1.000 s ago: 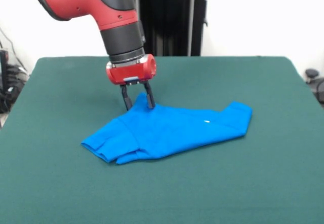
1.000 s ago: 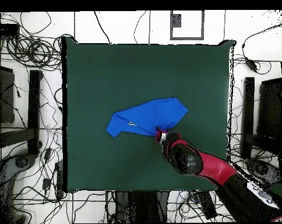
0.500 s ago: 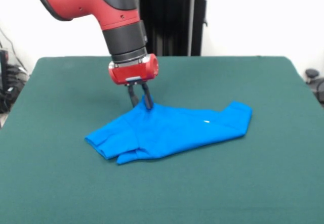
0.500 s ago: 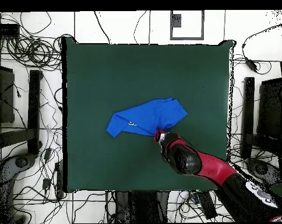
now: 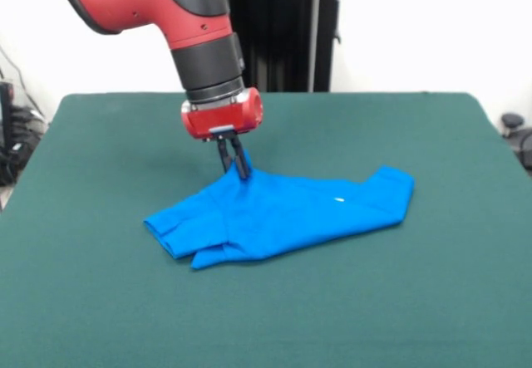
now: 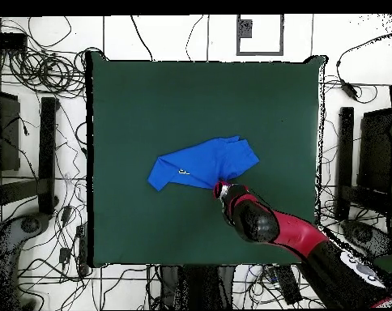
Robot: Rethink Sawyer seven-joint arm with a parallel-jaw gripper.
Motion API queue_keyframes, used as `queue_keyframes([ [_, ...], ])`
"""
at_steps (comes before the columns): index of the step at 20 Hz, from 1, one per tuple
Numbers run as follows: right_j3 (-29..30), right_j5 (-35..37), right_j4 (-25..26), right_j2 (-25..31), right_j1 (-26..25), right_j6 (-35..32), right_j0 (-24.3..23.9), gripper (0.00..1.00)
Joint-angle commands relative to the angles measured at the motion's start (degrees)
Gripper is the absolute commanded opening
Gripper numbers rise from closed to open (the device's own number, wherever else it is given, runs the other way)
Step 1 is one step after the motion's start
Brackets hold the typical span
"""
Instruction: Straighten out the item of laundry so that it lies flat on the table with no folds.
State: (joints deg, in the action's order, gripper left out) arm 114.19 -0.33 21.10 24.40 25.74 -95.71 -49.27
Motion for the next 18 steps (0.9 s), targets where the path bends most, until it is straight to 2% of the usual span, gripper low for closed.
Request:
queue_keyframes([
  [1, 1.5, -1.1, 1.0, 1.5, -2.1, -7.7, 2.7, 0.00],
  [6, 1.6, -1.2, 1.8, 2.0, -2.2, -6.9, 2.4, 0.00],
  [8, 2.3, -0.8, 1.0, 1.6, -0.5, -7.7, 3.5, 0.00],
  [15, 6.8, 5.8, -7.5, 0.4, 12.4, -13.5, 10.4, 0.00],
  [18, 9.0, 3.3, -11.7, -2.3, 15.6, -17.8, 15.5, 0.00],
])
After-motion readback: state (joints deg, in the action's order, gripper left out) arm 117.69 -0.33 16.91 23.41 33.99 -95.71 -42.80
